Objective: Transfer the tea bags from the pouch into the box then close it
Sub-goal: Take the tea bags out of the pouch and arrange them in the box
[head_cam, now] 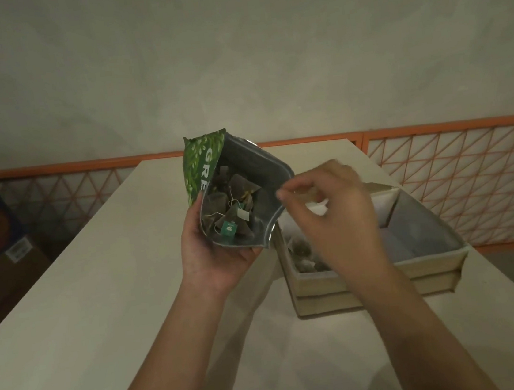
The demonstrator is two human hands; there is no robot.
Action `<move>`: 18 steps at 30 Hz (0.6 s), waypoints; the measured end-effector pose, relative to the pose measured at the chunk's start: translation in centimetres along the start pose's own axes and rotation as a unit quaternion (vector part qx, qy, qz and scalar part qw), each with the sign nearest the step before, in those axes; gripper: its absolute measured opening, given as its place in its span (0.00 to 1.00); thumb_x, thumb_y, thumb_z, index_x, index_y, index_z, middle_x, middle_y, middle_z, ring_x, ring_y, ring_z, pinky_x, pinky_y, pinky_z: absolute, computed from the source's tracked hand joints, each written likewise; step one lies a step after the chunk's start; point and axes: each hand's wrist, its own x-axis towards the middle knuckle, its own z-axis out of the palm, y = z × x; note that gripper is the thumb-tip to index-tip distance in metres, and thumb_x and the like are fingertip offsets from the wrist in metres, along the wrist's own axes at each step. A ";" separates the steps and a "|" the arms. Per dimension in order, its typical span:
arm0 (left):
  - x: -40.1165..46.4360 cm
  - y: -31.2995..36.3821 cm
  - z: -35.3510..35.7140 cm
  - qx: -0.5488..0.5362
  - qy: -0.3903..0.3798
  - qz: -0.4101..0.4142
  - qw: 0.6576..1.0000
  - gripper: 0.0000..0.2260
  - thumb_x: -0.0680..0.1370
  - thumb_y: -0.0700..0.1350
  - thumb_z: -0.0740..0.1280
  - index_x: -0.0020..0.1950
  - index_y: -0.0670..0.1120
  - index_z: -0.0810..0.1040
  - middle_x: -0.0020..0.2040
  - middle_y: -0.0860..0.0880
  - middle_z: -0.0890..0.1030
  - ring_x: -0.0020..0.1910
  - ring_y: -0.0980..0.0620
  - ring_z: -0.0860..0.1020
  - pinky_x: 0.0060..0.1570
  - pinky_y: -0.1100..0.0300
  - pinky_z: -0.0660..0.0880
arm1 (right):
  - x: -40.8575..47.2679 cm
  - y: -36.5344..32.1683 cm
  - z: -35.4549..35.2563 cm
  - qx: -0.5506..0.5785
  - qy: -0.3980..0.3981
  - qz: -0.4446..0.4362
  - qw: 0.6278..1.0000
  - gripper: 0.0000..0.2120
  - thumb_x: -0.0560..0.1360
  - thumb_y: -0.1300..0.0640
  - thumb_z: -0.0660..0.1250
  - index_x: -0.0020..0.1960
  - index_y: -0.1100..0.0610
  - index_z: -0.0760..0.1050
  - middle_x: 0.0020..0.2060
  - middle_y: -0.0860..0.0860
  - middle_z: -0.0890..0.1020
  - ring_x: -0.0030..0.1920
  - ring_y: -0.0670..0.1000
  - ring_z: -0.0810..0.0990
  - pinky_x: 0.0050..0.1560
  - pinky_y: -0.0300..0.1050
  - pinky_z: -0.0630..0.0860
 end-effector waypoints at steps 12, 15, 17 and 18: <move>-0.6 0.3 -0.2 -0.010 0.002 0.001 1.000 0.24 0.81 0.59 0.58 0.55 0.43 0.87 0.58 0.43 0.84 0.53 0.45 0.85 0.48 0.54 0.83 | 0.2 -3.6 6.1 -0.282 -0.231 -0.068 0.929 0.13 0.78 0.48 0.63 0.59 0.49 0.79 0.61 0.52 0.72 0.61 0.56 0.64 0.63 0.53 0.61; -0.4 0.5 -0.7 0.008 0.017 0.000 1.000 0.25 0.81 0.60 0.58 0.55 0.44 0.87 0.58 0.45 0.84 0.55 0.47 0.83 0.57 0.57 0.78 | 0.5 -3.1 5.7 -0.255 -0.252 -0.051 0.932 0.13 0.76 0.45 0.65 0.57 0.50 0.78 0.59 0.51 0.71 0.60 0.55 0.65 0.62 0.50 0.61; -0.3 0.5 -0.7 0.011 0.025 0.001 1.000 0.24 0.80 0.60 0.59 0.54 0.44 0.87 0.57 0.45 0.84 0.56 0.48 0.80 0.63 0.60 0.70 | 0.9 -2.8 5.1 -0.216 -0.267 -0.041 0.938 0.13 0.74 0.44 0.68 0.53 0.51 0.79 0.57 0.50 0.73 0.59 0.54 0.66 0.61 0.49 0.64; -0.3 0.5 -0.7 0.009 0.025 0.005 1.000 0.24 0.80 0.61 0.59 0.53 0.44 0.87 0.55 0.46 0.84 0.54 0.49 0.81 0.60 0.60 0.72 | 1.1 -2.7 4.7 -0.184 -0.262 -0.038 0.947 0.12 0.72 0.45 0.71 0.49 0.52 0.79 0.54 0.50 0.75 0.57 0.53 0.68 0.59 0.48 0.66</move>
